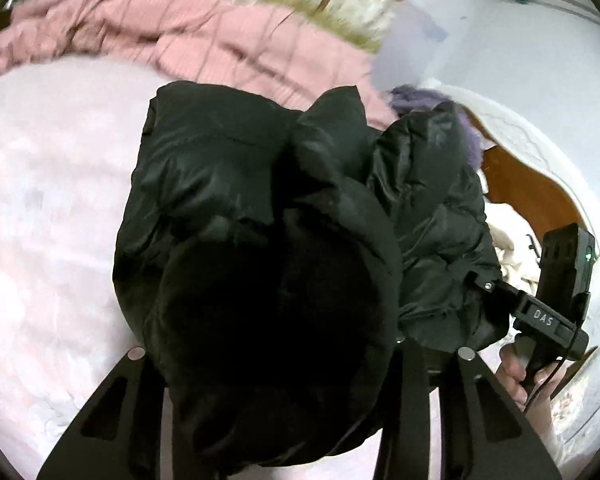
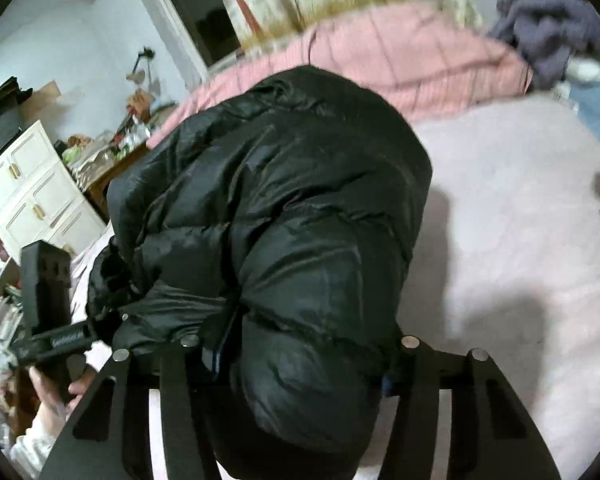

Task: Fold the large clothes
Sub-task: 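Lift the jacket bundle off the bed with both tools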

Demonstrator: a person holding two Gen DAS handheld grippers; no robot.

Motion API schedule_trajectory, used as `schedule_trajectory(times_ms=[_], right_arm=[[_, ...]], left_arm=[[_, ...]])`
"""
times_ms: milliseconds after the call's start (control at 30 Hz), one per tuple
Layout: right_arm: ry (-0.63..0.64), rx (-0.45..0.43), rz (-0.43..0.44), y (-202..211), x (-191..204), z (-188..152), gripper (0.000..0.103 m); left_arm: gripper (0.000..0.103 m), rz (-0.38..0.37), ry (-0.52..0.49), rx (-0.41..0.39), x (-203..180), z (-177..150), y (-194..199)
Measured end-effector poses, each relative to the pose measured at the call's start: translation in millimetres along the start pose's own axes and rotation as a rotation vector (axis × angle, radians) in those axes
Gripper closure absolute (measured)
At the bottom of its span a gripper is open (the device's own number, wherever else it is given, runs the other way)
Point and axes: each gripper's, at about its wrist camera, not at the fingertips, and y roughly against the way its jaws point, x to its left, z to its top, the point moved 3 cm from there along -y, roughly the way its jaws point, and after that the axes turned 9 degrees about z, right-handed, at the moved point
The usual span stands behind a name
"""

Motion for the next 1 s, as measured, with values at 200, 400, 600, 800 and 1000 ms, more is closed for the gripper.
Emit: schedule_trajectory(times_ms=[200,400,600,800,1000], right_arm=[[0.091,-0.072,-0.050,23.3,19.4,6.0,0.047],[0.047,0.062,-0.109,-26.6,-9.9,-17.2,0.026],[0.028,0.048,-0.105,-24.1,-13.1,-15.9,0.037],[0.003,-0.039,-0.052,7.0,-1.1,-3.9,0.054],[0.103,-0.145,-0.112,60.3,30.6,19.2,0.054]], left_arm=[[0.063,0.063,-0.049,-0.036,-8.0,-1.7,-6.3],[0.045,0.251,-0.046,0.046,3.7,-23.8,-46.5],[0.062,0.267,-0.119,-0.009,-12.8,-25.0,-31.6],[0.073,0.168,-0.144,-0.119,-29.7,-6.6,6.8],[0.073,0.173,-0.212,-0.287,-71.4,8.8,48.6]])
